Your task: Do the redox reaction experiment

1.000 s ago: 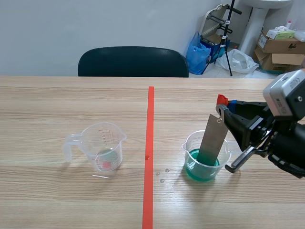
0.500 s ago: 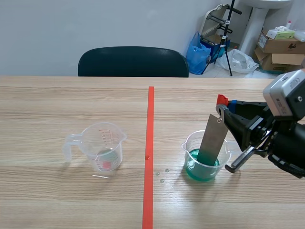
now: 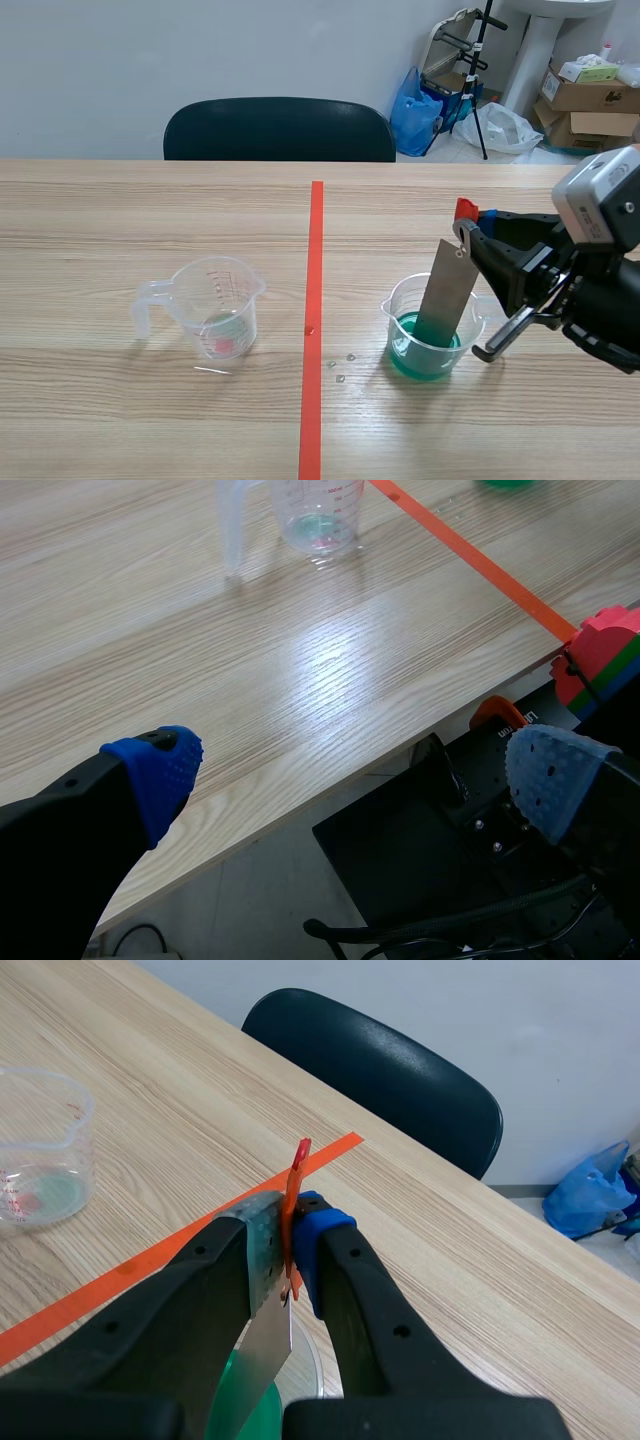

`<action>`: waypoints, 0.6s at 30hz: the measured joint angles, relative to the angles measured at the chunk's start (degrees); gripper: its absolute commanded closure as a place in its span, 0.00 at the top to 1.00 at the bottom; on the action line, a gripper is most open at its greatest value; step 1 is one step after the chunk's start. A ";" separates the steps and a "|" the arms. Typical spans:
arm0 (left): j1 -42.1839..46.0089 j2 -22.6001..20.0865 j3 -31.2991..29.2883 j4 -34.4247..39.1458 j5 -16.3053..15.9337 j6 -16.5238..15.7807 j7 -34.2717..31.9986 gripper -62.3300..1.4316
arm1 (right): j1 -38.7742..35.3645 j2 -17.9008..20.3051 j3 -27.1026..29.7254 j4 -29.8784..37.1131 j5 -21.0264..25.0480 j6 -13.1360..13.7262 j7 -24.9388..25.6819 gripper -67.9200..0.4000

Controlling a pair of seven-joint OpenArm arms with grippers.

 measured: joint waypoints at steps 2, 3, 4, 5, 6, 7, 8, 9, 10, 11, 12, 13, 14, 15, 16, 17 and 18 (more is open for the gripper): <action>0.00 0.00 0.00 0.00 0.00 0.00 0.00 1.00 | 0.00 0.00 0.00 0.00 0.00 0.00 0.00 0.03; 0.00 0.00 0.00 0.00 0.00 0.00 0.00 1.00 | 0.00 0.00 0.00 0.00 0.00 0.00 0.00 0.03; 0.00 0.00 0.00 0.00 0.00 0.00 0.00 1.00 | 0.00 0.00 0.00 0.00 0.00 0.00 0.00 0.03; 0.00 0.00 0.00 0.00 0.00 0.00 0.00 1.00 | 0.00 0.00 0.00 0.00 0.00 0.00 0.00 0.03; 0.00 0.00 0.00 0.00 0.00 0.00 0.00 1.00 | 0.00 0.00 0.00 0.00 0.00 0.00 0.00 0.03; 0.00 0.00 0.00 0.00 0.00 0.00 0.00 1.00 | 0.00 0.00 0.00 0.00 0.00 0.00 0.00 0.03; 0.00 0.00 0.00 0.00 0.00 0.00 0.00 1.00 | 0.00 0.00 0.00 0.00 0.00 0.00 0.00 0.03; 0.00 0.00 0.00 0.00 0.00 0.00 0.00 1.00 | 0.00 0.00 0.00 0.00 0.00 0.00 0.00 0.03; 0.00 0.00 0.00 0.00 0.00 0.00 0.00 1.00 | 0.00 0.00 0.00 0.00 0.00 0.00 0.00 0.03; 0.00 0.00 0.00 0.00 0.00 0.00 0.00 1.00 | 0.00 0.00 0.00 0.00 0.00 0.00 0.00 0.03; 0.00 0.00 0.00 0.00 0.00 0.00 0.00 1.00 | 0.00 0.00 0.00 0.00 0.00 0.00 0.00 0.03; 0.00 0.00 0.00 0.00 0.00 0.00 0.00 1.00 | 0.00 0.00 0.00 0.00 0.00 0.00 0.00 0.03; 0.00 0.00 0.00 0.00 0.00 0.00 0.00 1.00 | 0.00 0.00 0.00 0.00 0.00 0.00 0.00 0.03; 0.00 0.00 0.00 0.00 0.00 0.00 0.00 1.00 | 0.00 0.00 0.00 0.00 0.00 0.00 0.00 0.03; 0.00 0.00 0.00 0.00 0.00 0.00 0.00 1.00 | 0.00 0.00 0.00 0.00 0.00 0.00 0.00 0.03; 0.00 0.00 0.00 0.00 0.00 0.00 0.00 1.00 | 0.00 0.00 0.00 0.00 0.00 0.00 0.00 0.03; 0.00 0.00 0.00 0.00 0.00 0.00 0.00 1.00 | 0.00 0.00 0.00 0.00 0.00 0.00 0.00 0.03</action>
